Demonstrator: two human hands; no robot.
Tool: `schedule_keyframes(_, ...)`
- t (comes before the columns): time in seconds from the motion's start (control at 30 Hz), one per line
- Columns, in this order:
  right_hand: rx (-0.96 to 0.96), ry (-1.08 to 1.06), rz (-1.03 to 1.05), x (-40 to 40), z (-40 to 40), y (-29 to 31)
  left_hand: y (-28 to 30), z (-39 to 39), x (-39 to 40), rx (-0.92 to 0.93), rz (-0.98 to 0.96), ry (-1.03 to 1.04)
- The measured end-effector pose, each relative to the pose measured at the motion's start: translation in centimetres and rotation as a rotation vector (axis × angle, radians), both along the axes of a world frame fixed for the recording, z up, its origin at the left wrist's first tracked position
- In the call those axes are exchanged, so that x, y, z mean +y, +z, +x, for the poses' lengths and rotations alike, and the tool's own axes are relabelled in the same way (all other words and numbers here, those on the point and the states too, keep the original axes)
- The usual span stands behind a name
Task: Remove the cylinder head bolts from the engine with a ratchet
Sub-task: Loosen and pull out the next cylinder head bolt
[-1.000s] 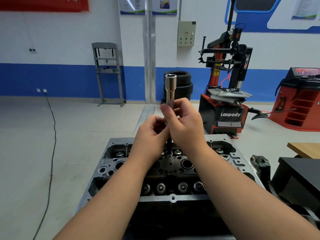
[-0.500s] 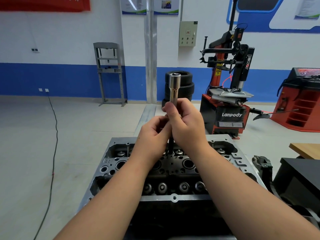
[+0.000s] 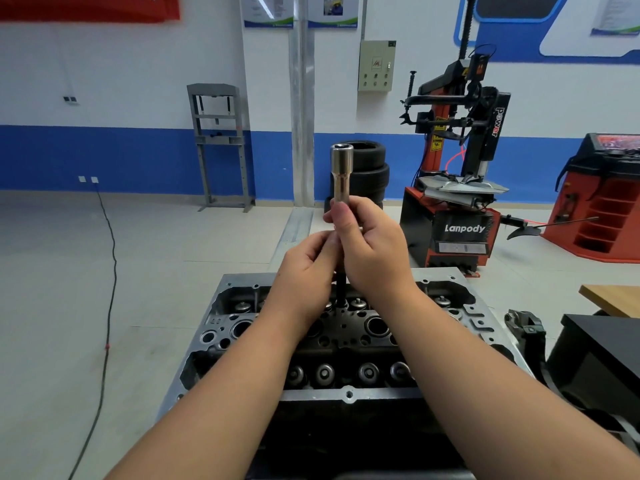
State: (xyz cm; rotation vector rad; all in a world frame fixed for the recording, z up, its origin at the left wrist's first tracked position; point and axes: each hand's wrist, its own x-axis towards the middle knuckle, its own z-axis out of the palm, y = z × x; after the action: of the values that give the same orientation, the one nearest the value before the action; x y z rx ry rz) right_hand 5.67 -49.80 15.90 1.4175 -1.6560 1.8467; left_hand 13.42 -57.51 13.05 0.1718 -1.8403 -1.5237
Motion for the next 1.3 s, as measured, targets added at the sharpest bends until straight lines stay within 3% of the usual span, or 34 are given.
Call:
schedule_keyframes(0.57,-0.088,0.068,0.051,0.01,0.2,0.35,0.15,0.11,0.11,-0.021,-0.021,-0.022)
schedule_keyframes(1.3,-0.029,0.007,-0.026,0.01,-0.23,-0.05,-0.2,-0.12,-0.39,0.047,0.004,0.045)
